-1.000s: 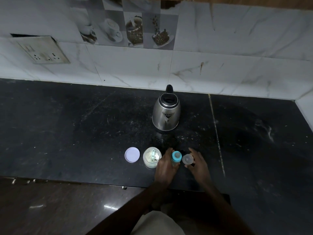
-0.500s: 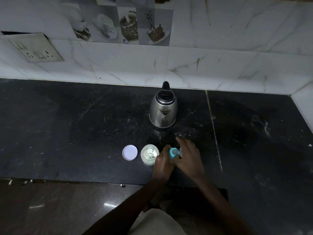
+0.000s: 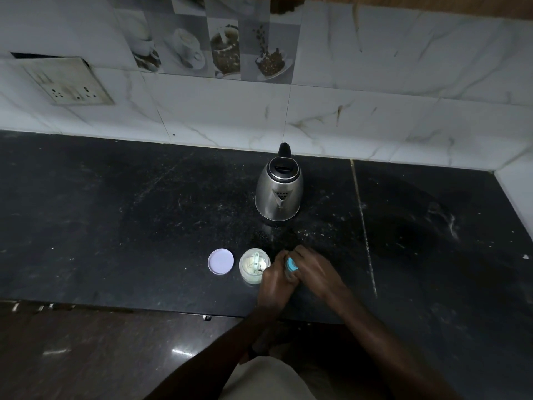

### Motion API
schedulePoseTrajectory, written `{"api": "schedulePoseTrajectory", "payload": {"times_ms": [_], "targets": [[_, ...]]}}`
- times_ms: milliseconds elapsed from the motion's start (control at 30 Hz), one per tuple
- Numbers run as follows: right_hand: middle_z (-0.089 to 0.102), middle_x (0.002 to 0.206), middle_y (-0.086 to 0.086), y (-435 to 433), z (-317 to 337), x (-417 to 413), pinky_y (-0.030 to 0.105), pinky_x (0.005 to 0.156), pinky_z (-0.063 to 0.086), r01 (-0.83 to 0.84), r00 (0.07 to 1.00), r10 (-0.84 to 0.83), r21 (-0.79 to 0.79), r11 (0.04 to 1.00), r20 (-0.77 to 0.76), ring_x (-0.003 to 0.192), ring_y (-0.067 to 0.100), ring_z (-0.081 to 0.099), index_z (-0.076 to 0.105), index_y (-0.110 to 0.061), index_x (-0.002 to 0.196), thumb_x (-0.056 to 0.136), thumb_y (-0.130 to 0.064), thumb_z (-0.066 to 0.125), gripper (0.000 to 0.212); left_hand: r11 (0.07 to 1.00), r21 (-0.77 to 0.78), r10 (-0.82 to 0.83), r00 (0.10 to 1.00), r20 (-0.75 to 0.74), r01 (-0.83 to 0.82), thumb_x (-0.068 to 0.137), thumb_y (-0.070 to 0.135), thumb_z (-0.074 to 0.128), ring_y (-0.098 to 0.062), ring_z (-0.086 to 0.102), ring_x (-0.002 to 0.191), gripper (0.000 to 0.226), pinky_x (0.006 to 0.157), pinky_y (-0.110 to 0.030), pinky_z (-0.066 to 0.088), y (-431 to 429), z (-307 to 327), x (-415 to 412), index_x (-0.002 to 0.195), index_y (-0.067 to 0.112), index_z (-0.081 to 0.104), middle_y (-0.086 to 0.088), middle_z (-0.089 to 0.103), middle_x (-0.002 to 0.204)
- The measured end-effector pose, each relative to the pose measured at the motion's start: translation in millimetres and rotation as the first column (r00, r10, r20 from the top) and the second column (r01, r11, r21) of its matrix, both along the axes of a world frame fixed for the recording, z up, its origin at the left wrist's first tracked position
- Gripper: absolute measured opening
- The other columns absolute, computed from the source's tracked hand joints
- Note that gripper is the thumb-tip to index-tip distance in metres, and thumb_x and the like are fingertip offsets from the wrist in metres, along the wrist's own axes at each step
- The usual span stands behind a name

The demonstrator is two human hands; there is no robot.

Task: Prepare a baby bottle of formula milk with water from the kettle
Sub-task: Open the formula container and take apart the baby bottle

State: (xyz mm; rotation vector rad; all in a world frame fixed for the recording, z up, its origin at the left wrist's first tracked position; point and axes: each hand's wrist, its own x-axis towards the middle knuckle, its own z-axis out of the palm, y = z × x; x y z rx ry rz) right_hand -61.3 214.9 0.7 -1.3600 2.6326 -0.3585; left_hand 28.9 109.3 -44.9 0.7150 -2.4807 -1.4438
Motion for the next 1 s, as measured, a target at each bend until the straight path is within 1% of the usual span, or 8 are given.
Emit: {"api": "schedulePoseTrajectory", "payload": {"times_ms": [200, 300, 367, 500, 633, 767, 933, 1000], "targets": [[0.070, 0.121, -0.003, 11, 6, -17, 0.033, 0.090, 0.055, -0.221, 0.964, 0.233, -0.099, 0.970, 0.131, 0.104, 0.020, 0.061, 0.074, -0.015, 0.116, 0.096, -0.021, 0.054, 0.029, 1.000, 0.004, 0.020, 1.000, -0.001, -0.020, 0.087, 0.032, 0.078, -0.019, 0.071, 0.109, 0.066, 0.093, -0.026, 0.053, 2, -4, 2, 0.146, 0.014, 0.053, -0.004, 0.074, 0.123], [0.060, 0.141, 0.001, 12, 16, -15, 0.036, 0.104, 0.052, -0.100, 0.951, 0.116, -0.069, 0.993, 0.285, 0.123, 0.021, 0.058, 0.066, -0.016, 0.134, 0.093, -0.011, 0.062, 0.041, 0.999, 0.033, 0.042, 0.998, -0.040, -0.040, 0.087, 0.026, 0.080, -0.010, 0.070, 0.105, 0.054, 0.090, -0.029, 0.055, 4, 0, 4, 0.136, 0.020, 0.057, 0.002, 0.074, 0.118], [0.046, 0.148, -0.005, 10, 20, -8, 0.038, 0.098, 0.056, 0.018, 0.974, -0.017, 0.001, 1.000, 0.226, 0.129, 0.017, 0.053, 0.056, -0.024, 0.140, 0.086, -0.022, 0.072, 0.057, 0.998, 0.040, 0.053, 0.996, -0.067, -0.051, 0.087, 0.018, 0.079, -0.013, 0.071, 0.102, 0.050, 0.087, -0.031, 0.056, 5, 2, 3, 0.132, 0.018, 0.059, 0.002, 0.074, 0.116], [0.055, 0.126, 0.001, -1, 19, 1, 0.040, 0.084, 0.057, 0.152, 0.974, -0.173, 0.145, 0.978, 0.143, 0.110, 0.021, 0.061, 0.060, -0.020, 0.131, 0.086, -0.044, 0.073, 0.053, 0.997, 0.054, 0.050, 0.998, -0.042, -0.048, 0.086, 0.022, 0.076, -0.016, 0.069, 0.109, 0.059, 0.092, -0.024, 0.051, 4, 2, 4, 0.140, 0.012, 0.057, -0.002, 0.073, 0.123], [0.064, 0.111, 0.008, 1, 6, -10, 0.042, 0.075, 0.058, -0.022, 0.998, 0.017, 0.092, 0.996, 0.056, 0.094, 0.030, 0.067, 0.069, -0.010, 0.118, 0.079, -0.019, 0.078, 0.041, 0.997, 0.068, 0.027, 0.999, -0.016, -0.026, 0.086, 0.032, 0.078, -0.012, 0.069, 0.109, 0.061, 0.092, -0.026, 0.053, 0, -5, 3, 0.141, 0.020, 0.055, 0.004, 0.072, 0.122], [0.068, 0.110, 0.000, 9, 2, -25, 0.028, 0.083, 0.050, -0.272, 0.962, 0.271, -0.013, 0.962, -0.015, 0.088, 0.020, 0.062, 0.070, -0.015, 0.112, 0.084, -0.010, 0.074, 0.029, 0.997, 0.071, 0.023, 1.000, -0.015, -0.022, 0.088, 0.042, 0.078, -0.001, 0.068, 0.101, 0.053, 0.087, -0.019, 0.051, 1, -1, 3, 0.134, 0.026, 0.057, 0.009, 0.073, 0.113], [0.060, 0.111, -0.015, 11, 13, -41, 0.028, 0.094, 0.047, -0.452, 0.878, 0.468, -0.150, 0.880, 0.098, 0.105, 0.008, 0.052, 0.065, -0.021, 0.108, 0.097, -0.005, 0.062, 0.020, 0.996, 0.088, 0.024, 1.000, -0.012, -0.023, 0.089, 0.040, 0.078, 0.004, 0.067, 0.102, 0.046, 0.086, -0.016, 0.051, 0, 3, 4, 0.129, 0.030, 0.059, 0.012, 0.072, 0.111], [0.065, 0.127, -0.007, 12, 18, -49, 0.026, 0.106, 0.043, -0.432, 0.878, 0.465, -0.234, 0.871, 0.113, 0.119, 0.011, 0.053, 0.070, -0.011, 0.119, 0.095, 0.001, 0.067, 0.027, 0.997, 0.079, 0.027, 0.999, -0.029, -0.025, 0.090, 0.037, 0.078, 0.011, 0.064, 0.102, 0.042, 0.085, -0.010, 0.047, 1, 4, 4, 0.128, 0.032, 0.060, 0.016, 0.071, 0.111]]}}
